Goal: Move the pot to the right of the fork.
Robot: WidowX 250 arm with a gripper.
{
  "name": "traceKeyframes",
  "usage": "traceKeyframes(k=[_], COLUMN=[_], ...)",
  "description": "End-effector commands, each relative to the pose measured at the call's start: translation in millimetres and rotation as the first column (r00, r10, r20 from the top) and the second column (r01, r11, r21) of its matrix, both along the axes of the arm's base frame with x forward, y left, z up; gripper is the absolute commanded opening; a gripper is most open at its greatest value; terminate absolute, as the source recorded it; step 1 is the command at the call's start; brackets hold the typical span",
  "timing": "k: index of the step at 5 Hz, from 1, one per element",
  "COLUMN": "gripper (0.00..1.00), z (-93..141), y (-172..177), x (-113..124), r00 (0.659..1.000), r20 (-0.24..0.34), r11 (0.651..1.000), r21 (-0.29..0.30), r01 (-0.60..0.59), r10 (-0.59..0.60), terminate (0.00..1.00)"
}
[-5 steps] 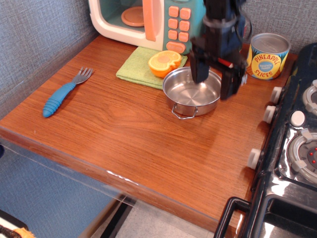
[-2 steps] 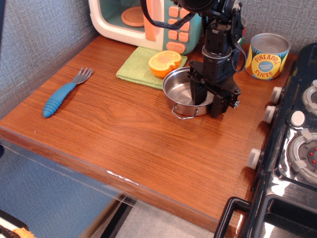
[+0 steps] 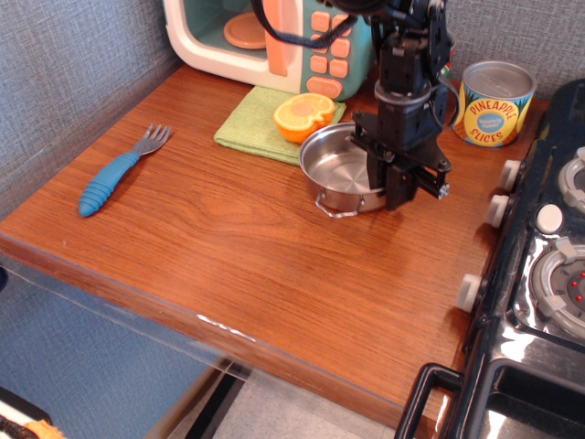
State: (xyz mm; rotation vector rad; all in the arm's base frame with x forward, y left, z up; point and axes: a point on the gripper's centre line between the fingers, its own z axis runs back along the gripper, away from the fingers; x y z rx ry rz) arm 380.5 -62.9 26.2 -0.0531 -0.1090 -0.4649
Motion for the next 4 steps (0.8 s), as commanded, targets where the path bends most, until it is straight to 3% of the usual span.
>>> traceKeyframes(k=[1, 3, 4], gripper=[0.00, 0.00, 0.00], z=[60.5, 120.3, 131.4], y=[-7.8, 17.3, 54.1], x=[-14.2, -40.0, -56.3], r00=[0.991, 0.976, 0.980], r20=[0.105, 0.204, 0.199], r11=[0.994, 0.989, 0.997], r21=[-0.062, -0.111, -0.079], r01=[0.094, 0.097, 0.015], r10=[-0.087, -0.073, 0.001], terminate=[0.00, 0.00, 0.00])
